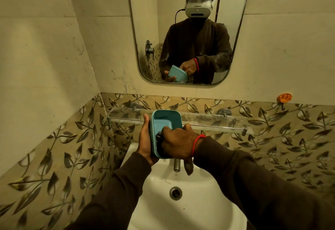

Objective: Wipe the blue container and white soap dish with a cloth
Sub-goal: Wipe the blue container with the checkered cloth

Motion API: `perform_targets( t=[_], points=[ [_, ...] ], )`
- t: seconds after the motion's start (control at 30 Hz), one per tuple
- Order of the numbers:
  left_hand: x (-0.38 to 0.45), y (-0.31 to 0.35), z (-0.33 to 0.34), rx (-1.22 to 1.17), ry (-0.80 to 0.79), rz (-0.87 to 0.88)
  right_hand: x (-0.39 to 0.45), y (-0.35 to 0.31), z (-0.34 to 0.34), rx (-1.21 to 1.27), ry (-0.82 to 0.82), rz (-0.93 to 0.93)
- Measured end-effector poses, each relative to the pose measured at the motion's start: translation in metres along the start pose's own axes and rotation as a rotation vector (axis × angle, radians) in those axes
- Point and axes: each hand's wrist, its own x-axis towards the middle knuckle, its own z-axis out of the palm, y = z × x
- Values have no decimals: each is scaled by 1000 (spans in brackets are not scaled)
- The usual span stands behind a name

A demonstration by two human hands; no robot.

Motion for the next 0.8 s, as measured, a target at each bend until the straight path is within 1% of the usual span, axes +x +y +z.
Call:
perform_targets(
  t=[0.03, 0.07, 0.2, 0.27, 0.33, 0.37, 0.4, 0.47, 0.53, 0.6, 0.63, 0.73, 0.77, 0.8],
  points=[
    [-1, -1, 1, -15, 2, 7, 1, -1, -1, 41, -10, 19],
    [-1, -2, 1, -24, -3, 16, 2, -1, -2, 141, -17, 44],
    [-5, 2, 0, -66, 1, 40, 1, -8, -6, 882, -23, 175],
    [-4, 2, 4, -102, 15, 55, 2, -9, -11, 1184, 73, 257],
    [-4, -4, 11, -121, 51, 80, 5, -9, -20, 1453, 230, 329],
    [-4, -9, 14, -131, 75, 95, 8, -9, -25, 1521, 291, 365],
    [-4, -14, 15, -142, 86, 114, 11, -9, -27, 1527, 335, 394],
    [-5, -19, 16, -164, 88, 150, 16, -9, -26, 1454, 366, 404],
    [-5, -22, 19, -165, 65, 153, 18, -6, -20, 1361, 366, 396],
    [-5, -22, 21, -182, 50, 145, 20, -5, -13, 1248, 357, 345],
    [-5, -22, 20, -194, 56, 136, 21, -5, -7, 1153, 359, 309],
    [-3, -21, 19, -204, 37, 102, 24, -4, 8, 728, 349, 214],
    [-3, -21, 18, -214, 31, 95, 23, -5, 11, 628, 338, 175],
    [-2, -20, 16, -221, 33, 88, 22, -4, 13, 579, 320, 141]
  ],
)
